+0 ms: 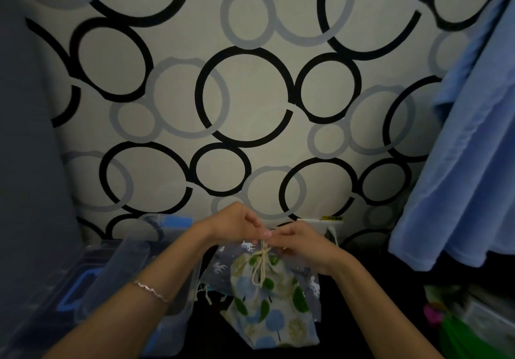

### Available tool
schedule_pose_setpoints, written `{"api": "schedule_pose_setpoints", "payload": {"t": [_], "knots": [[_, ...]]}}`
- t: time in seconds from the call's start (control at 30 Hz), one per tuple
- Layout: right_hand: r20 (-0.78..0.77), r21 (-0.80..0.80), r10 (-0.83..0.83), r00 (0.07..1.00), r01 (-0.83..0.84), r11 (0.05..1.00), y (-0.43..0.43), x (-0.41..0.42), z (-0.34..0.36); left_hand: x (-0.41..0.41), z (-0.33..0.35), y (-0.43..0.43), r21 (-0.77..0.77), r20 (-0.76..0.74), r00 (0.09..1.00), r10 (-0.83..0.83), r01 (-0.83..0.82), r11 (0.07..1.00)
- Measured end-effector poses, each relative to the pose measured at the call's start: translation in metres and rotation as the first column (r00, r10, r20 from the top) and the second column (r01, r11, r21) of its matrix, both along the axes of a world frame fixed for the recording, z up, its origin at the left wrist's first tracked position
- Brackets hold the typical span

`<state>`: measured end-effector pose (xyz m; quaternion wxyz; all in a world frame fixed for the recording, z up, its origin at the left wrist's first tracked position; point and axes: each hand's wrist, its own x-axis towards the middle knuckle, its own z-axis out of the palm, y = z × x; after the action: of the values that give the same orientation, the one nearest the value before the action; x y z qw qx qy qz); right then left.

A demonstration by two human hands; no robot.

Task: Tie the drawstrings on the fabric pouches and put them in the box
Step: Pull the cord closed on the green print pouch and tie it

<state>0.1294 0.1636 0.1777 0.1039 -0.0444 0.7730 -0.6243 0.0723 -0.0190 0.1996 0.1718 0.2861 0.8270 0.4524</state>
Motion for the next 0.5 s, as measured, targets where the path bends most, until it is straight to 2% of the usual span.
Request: {"api": "schedule_pose_setpoints", "payload": {"t": [0.1,0.17,0.23,0.3,0.37,0.5], "knots": [[0.161,-0.229,0.105,0.981,-0.066,0.971,0.004,-0.001,0.002,0.001,0.005,-0.002,0.044,0.012,1.0,-0.029,0.028,0.999],[0.2,-0.358,0.177,0.964,-0.096,0.929,0.008,0.0,0.003,0.002,0.006,-0.004,0.061,0.008,0.999,-0.041,0.041,0.997],[0.205,-0.419,0.213,0.955,-0.111,0.901,0.01,0.0,0.003,0.002,0.005,-0.004,0.052,-0.02,0.999,-0.037,0.038,0.998],[0.187,-0.369,0.171,0.967,-0.092,0.925,0.008,-0.001,-0.001,0.002,0.002,-0.005,0.005,-0.062,0.998,-0.021,0.021,1.0],[0.13,-0.238,0.067,0.989,-0.034,0.971,0.002,-0.003,-0.005,0.001,0.0,-0.005,-0.042,-0.097,0.995,-0.014,0.01,0.999],[-0.099,0.067,-0.177,0.979,0.184,0.981,-0.01,0.002,0.001,0.002,-0.004,-0.007,-0.005,-0.04,0.999,0.005,-0.005,1.0]]}}
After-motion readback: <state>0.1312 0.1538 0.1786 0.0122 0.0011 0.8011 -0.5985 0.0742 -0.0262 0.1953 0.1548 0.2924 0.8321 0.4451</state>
